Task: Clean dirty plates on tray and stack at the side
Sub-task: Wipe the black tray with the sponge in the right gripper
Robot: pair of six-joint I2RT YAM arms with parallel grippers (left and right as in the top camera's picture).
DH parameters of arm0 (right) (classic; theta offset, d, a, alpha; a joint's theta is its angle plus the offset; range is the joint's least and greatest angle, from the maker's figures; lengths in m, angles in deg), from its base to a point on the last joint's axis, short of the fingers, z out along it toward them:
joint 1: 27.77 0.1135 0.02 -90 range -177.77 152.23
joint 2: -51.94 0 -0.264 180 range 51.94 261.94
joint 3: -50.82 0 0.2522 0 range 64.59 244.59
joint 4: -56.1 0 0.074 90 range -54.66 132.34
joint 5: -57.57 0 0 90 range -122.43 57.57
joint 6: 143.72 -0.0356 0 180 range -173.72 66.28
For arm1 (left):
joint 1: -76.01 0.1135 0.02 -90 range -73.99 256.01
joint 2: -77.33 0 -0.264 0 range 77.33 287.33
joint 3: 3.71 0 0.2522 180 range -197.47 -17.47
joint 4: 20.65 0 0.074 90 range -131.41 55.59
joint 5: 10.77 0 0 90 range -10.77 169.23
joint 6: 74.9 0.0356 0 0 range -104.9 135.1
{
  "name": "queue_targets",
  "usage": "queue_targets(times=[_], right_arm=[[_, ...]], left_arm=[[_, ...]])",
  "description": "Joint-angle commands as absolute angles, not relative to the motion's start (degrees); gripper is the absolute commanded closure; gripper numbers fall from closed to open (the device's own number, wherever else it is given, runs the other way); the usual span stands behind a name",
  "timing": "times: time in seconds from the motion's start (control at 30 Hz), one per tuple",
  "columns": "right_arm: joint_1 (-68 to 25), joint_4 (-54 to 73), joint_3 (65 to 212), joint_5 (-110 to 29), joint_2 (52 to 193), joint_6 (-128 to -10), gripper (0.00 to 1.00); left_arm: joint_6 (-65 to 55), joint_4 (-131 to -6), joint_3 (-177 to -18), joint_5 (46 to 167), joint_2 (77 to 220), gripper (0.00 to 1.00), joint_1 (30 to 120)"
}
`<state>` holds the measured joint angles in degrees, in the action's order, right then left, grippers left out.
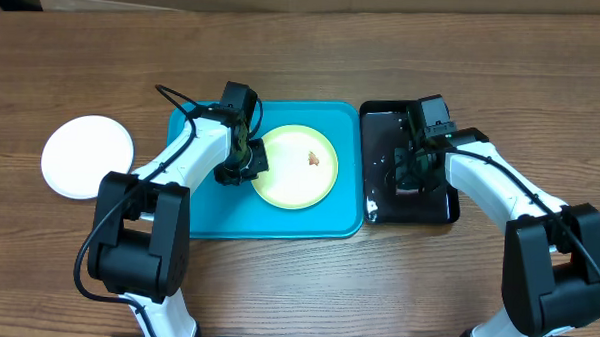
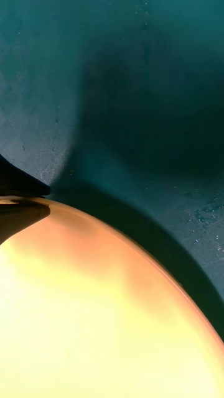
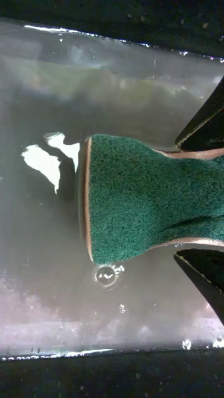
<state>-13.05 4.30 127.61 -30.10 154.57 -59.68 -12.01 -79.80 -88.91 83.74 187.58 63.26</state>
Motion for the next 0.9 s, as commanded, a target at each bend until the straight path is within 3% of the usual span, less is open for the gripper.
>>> queue_targets(times=[0.0,0.2,0.87], right_arm=[[-12.83,4.56,127.52,-30.14,154.64,-59.72,0.49],[-12.83,5.19,127.52,-30.12,154.72,-59.72,0.54],[-12.83,4.93,127.50,-30.14,155.27,-59.72,0.54]], left_arm=[[-13.21,-79.99,-87.35,83.28,188.61,0.96,63.20],[-13.21,-79.99,-87.35,83.30,188.61,0.96,63.20],[-13.21,-79.99,-87.35,83.30,188.61,0.96,63.20]])
